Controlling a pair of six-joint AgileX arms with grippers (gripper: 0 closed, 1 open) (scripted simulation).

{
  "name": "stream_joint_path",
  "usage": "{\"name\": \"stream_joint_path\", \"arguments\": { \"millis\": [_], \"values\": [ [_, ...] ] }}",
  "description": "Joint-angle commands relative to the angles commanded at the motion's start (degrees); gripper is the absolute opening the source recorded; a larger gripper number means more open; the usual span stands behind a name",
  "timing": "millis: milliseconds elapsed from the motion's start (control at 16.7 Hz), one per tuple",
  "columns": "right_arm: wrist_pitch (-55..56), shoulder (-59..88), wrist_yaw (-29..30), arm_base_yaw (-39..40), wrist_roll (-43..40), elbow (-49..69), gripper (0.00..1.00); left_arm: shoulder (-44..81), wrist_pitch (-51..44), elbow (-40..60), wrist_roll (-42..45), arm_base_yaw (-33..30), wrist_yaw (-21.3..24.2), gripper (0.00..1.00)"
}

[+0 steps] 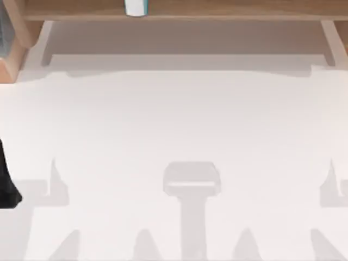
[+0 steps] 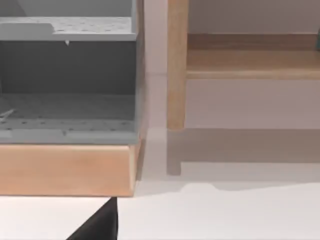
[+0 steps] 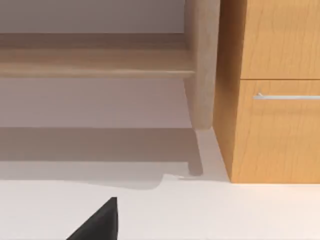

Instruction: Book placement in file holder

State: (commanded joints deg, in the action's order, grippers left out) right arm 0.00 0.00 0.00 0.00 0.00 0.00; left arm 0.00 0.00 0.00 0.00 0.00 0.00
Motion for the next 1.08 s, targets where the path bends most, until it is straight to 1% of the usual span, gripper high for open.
{"name": "stream_joint_path", "arguments": {
  "millis": [240,480,720,1080],
  "values": [
    [0.0,0.0,0.0,0.0,0.0,0.0,1.0,1.8,1.0,1.5,0.0,-0.6,-0.5,1.0],
    [0.0,0.0,0.0,0.0,0.0,0.0,1.0,12.7,7.1,10.4,0.1,-4.4,-4.2,1.0],
    [0.0,0.0,0.0,0.0,0.0,0.0,1.0,33.1,15.9,23.6,0.2,-9.8,-9.0,1.0],
    [0.0,0.0,0.0,0.0,0.0,0.0,1.0,74.4,29.4,45.5,0.4,-18.3,-16.7,1.0]
  ]
}}
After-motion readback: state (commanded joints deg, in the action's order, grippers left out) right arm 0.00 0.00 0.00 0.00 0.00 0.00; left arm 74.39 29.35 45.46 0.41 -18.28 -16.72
